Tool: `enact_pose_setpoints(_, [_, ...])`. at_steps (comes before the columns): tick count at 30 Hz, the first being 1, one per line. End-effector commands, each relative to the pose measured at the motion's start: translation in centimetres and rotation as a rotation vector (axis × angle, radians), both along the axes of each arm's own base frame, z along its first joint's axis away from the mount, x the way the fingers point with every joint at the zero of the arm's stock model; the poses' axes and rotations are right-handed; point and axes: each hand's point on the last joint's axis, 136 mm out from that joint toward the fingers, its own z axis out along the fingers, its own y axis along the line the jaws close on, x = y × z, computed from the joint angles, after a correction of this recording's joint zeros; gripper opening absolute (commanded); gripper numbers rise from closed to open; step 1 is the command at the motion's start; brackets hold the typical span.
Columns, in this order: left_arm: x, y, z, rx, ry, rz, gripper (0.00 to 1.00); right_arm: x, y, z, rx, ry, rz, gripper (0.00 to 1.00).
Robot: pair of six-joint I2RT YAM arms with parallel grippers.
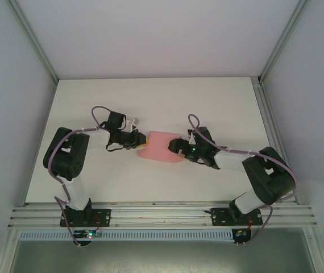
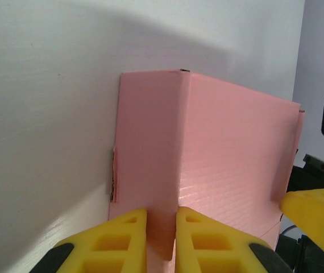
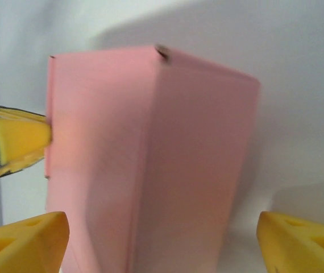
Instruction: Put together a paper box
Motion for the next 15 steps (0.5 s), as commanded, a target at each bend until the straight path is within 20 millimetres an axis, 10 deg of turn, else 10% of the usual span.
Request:
enact_pose_setpoints(1, [-0.2, 0.8, -1.5, 0.036, 0.040, 0.017, 0.16, 1.2, 2.4, 2.8, 0.144, -0.097, 0.081, 0.83])
enact_pose_setpoints(15, [2.1, 1.2, 1.5, 0.082, -0.168, 0.020, 0.27, 1.9, 2.5, 5.6, 0.236, -0.179, 0.099, 0.44])
